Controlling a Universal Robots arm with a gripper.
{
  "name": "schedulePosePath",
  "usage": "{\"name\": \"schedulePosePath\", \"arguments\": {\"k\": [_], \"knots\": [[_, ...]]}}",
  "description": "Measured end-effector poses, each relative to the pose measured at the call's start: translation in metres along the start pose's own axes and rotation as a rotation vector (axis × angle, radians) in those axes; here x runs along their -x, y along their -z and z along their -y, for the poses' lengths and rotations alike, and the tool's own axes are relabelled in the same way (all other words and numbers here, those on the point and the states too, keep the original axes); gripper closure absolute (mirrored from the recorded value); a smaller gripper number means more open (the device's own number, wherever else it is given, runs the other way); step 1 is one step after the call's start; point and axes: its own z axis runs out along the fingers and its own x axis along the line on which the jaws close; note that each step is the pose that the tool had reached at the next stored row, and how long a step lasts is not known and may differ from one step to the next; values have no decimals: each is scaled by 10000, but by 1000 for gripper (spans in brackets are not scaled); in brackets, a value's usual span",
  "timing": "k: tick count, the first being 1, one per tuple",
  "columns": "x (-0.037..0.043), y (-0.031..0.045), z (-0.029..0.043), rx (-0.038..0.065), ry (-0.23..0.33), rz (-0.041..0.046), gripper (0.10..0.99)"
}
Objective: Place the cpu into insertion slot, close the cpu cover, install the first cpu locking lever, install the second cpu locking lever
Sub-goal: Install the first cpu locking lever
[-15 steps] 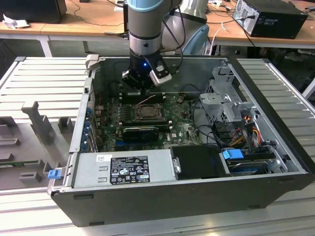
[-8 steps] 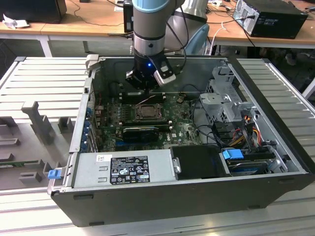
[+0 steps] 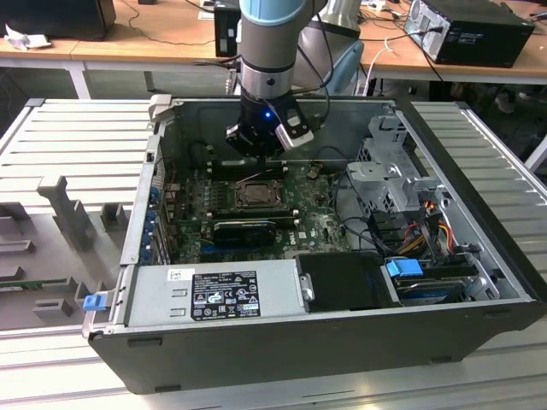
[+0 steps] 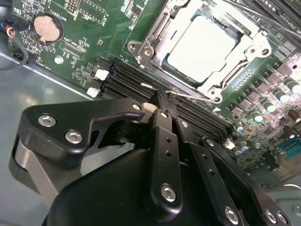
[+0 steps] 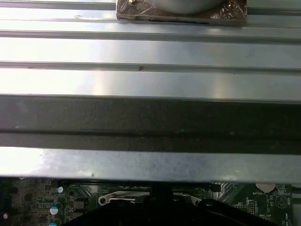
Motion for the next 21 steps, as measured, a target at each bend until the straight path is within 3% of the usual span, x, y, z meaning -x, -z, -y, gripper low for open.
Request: {"name": "schedulePosePath", "arguments": {"k": [10, 14, 21], "knots": [[45, -47, -1, -92, 46, -7, 980], [91, -73, -14, -93, 72, -9, 980], [93, -148, -6, -96, 74, -10, 980]]}}
